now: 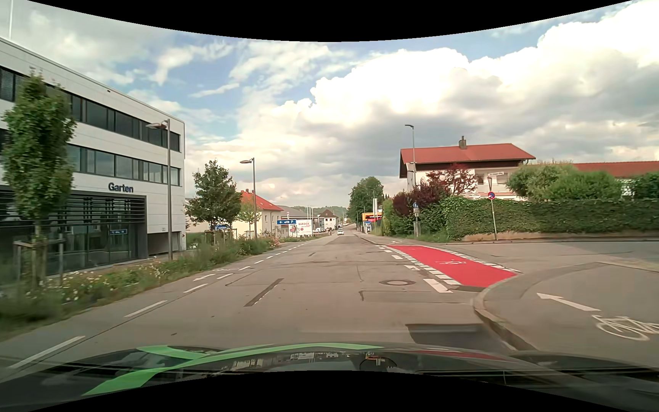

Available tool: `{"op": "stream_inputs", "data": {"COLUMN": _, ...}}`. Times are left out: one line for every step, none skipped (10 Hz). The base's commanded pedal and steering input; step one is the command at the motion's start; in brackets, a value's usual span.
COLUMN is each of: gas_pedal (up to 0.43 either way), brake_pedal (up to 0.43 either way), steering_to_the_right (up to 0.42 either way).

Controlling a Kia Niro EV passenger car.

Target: Follow the waypoints while adhering to traffic rules and regulations

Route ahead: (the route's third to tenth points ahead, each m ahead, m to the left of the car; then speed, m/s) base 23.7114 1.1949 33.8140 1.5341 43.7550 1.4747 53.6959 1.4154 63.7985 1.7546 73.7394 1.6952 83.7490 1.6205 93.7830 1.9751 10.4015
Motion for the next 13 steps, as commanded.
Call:
{"op": "stream_inputs", "data": {"gas_pedal": 0.059, "brake_pedal": 0.000, "steering_to_the_right": -0.001}}
{"op": "stream_inputs", "data": {"gas_pedal": 0.059, "brake_pedal": 0.000, "steering_to_the_right": -0.001}}
{"op": "stream_inputs", "data": {"gas_pedal": 0.059, "brake_pedal": 0.000, "steering_to_the_right": -0.002}}
{"op": "stream_inputs", "data": {"gas_pedal": 0.059, "brake_pedal": 0.000, "steering_to_the_right": -0.001}}
{"op": "stream_inputs", "data": {"gas_pedal": 0.059, "brake_pedal": 0.000, "steering_to_the_right": -0.003}}
{"op": "stream_inputs", "data": {"gas_pedal": 0.059, "brake_pedal": 0.000, "steering_to_the_right": -0.005}}
{"op": "stream_inputs", "data": {"gas_pedal": 0.059, "brake_pedal": 0.000, "steering_to_the_right": -0.005}}
{"op": "stream_inputs", "data": {"gas_pedal": 0.059, "brake_pedal": 0.000, "steering_to_the_right": -0.005}}
{"op": "stream_inputs", "data": {"gas_pedal": 0.059, "brake_pedal": 0.000, "steering_to_the_right": -0.004}}
{"op": "stream_inputs", "data": {"gas_pedal": 0.059, "brake_pedal": 0.000, "steering_to_the_right": -0.003}}
{"op": "stream_inputs", "data": {"gas_pedal": 0.047, "brake_pedal": 0.000, "steering_to_the_right": -0.003}}
{"op": "stream_inputs", "data": {"gas_pedal": 0.047, "brake_pedal": 0.000, "steering_to_the_right": -0.003}}
{"op": "stream_inputs", "data": {"gas_pedal": 0.059, "brake_pedal": 0.000, "steering_to_the_right": -0.003}}
